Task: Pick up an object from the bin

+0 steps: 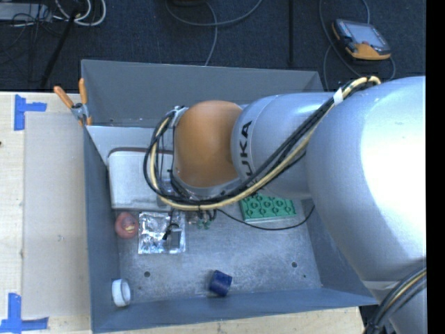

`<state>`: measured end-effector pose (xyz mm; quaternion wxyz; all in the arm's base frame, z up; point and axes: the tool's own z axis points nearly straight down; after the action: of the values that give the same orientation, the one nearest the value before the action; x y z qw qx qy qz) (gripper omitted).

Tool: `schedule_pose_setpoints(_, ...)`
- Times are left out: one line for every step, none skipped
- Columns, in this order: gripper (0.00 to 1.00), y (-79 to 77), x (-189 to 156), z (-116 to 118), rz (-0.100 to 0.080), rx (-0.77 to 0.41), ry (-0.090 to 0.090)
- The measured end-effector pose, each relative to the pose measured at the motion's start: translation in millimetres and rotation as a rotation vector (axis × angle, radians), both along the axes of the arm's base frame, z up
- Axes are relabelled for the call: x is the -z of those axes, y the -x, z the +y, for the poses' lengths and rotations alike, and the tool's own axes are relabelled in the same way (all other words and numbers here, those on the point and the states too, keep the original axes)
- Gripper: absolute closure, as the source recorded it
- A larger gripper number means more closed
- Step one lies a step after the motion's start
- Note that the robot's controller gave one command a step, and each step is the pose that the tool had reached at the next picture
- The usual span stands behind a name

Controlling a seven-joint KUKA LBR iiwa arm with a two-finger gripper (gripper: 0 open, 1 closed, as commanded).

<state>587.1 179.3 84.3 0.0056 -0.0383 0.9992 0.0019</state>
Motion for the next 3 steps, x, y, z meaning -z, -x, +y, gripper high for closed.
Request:
schedule_pose_setpoints(0.00, 25.2, 14, 0, 0.013, -0.246, 0.005)
schedule_pose_setpoints(1.00, 25.4, 15, -1, 0.015, -0.241, 0.006)
schedule_pose_setpoints(1.00, 23.9, -96, 12, 0.002, -0.272, 0.004)
